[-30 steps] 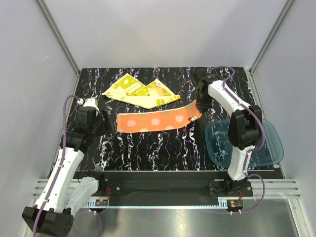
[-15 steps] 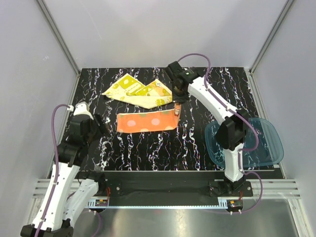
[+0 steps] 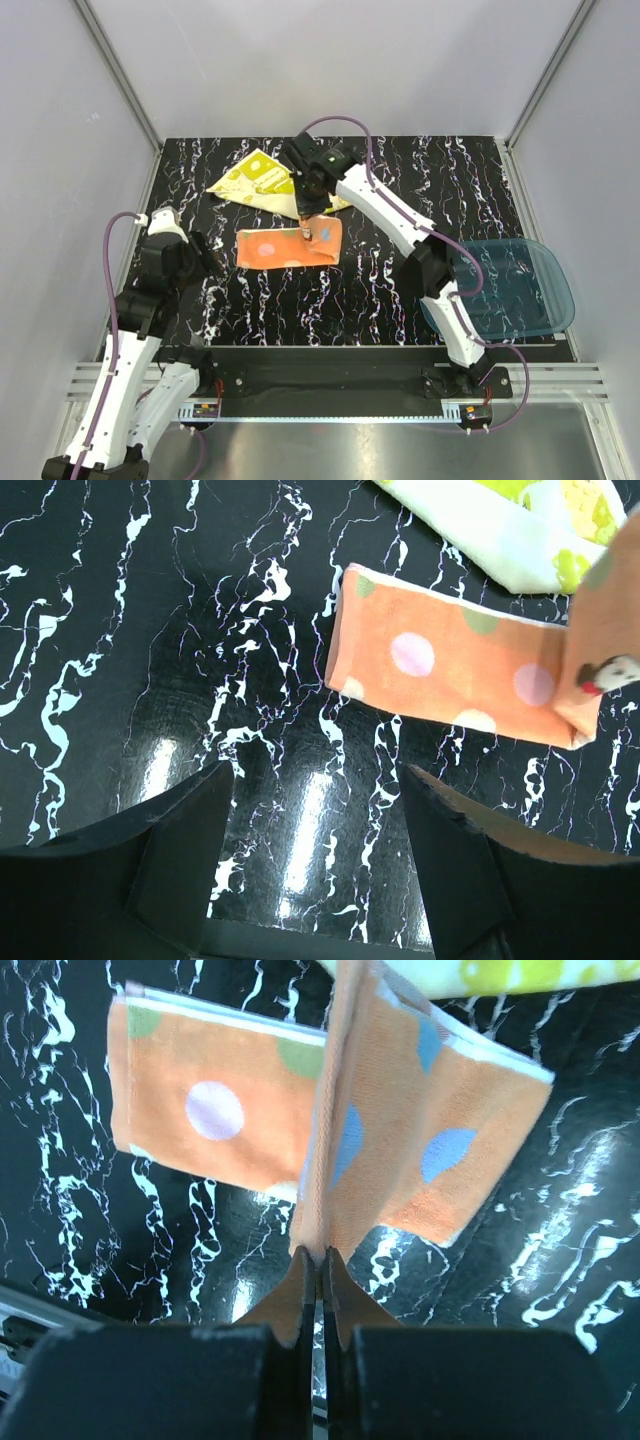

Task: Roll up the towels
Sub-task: Fold the towel

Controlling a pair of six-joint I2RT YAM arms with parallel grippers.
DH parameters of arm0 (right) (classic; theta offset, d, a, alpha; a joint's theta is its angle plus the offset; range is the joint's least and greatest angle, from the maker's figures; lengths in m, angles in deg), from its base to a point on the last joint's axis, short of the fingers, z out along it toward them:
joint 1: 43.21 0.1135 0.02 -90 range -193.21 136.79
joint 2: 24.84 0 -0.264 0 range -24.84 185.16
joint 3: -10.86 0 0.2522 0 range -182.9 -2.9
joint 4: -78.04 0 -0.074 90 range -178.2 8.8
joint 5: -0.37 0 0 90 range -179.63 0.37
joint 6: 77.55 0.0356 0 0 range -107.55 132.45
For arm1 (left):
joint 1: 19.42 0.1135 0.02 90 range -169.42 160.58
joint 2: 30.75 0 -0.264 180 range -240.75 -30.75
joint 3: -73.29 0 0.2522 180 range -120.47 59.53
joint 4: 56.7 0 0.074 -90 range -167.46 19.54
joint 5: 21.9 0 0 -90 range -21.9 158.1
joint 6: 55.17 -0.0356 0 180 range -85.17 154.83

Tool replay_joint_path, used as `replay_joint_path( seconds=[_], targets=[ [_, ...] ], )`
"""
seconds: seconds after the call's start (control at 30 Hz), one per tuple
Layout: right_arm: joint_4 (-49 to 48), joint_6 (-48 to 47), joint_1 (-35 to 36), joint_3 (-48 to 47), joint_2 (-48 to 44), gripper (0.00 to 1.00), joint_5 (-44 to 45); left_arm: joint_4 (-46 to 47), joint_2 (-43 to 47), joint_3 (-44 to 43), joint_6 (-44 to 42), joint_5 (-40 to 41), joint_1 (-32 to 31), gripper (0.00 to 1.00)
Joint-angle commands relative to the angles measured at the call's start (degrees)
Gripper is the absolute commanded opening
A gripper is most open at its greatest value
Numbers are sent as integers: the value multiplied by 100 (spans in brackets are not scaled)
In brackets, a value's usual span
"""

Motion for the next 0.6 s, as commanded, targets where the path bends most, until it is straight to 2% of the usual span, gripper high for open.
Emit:
replay_joint_path(
  seconds=[0.0,0.57],
  targets=[
    [-24,83,141,-350,197,0,-313,194,43,2,34,168,-27,73],
    [-1008,163,642,-429,681,0,-797,176,34,2,52,212,-27,73]
  ],
)
